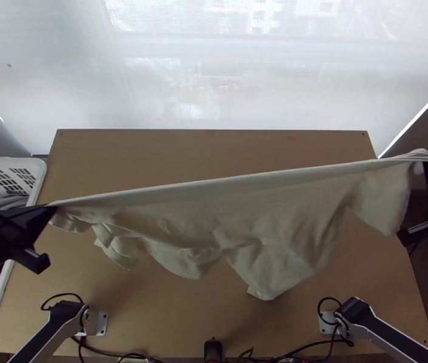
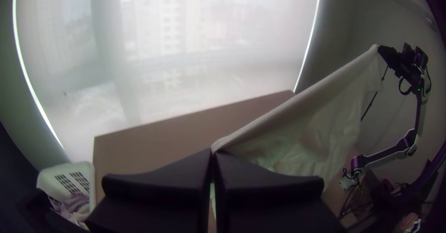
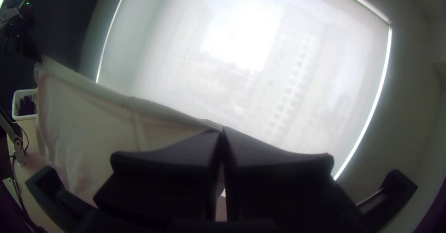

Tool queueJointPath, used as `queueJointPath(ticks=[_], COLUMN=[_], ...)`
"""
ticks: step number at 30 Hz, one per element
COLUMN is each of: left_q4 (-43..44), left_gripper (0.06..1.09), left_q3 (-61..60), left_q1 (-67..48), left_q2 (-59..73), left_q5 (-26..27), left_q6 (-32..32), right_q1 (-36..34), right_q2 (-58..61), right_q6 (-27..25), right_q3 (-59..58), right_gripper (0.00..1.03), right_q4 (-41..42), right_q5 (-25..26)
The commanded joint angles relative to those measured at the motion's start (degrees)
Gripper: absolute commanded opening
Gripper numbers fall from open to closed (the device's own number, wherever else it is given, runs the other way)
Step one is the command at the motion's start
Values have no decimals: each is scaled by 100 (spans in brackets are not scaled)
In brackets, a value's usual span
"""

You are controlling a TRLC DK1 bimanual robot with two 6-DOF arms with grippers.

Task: Fold the t-shirt

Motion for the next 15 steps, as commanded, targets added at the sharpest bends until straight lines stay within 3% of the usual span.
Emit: queueJointPath(ticks=[1,9,15], left_q4=[228,1898,2856], left_gripper=[9,9,9], left_q3=[-1922,-3205,-3478], left_q1=[-94,-410,-217], left_q2=[-63,631,1545], left_q5=[853,888,809], left_q6=[-148,-306,125], right_q1=[94,-187,-416], right_q2=[-128,628,1964], right_q6=[530,653,653], right_q3=[-1544,-2968,-3117], right_gripper=[3,3,3], right_q4=[483,1898,3041], right_q5=[-40,-462,-734])
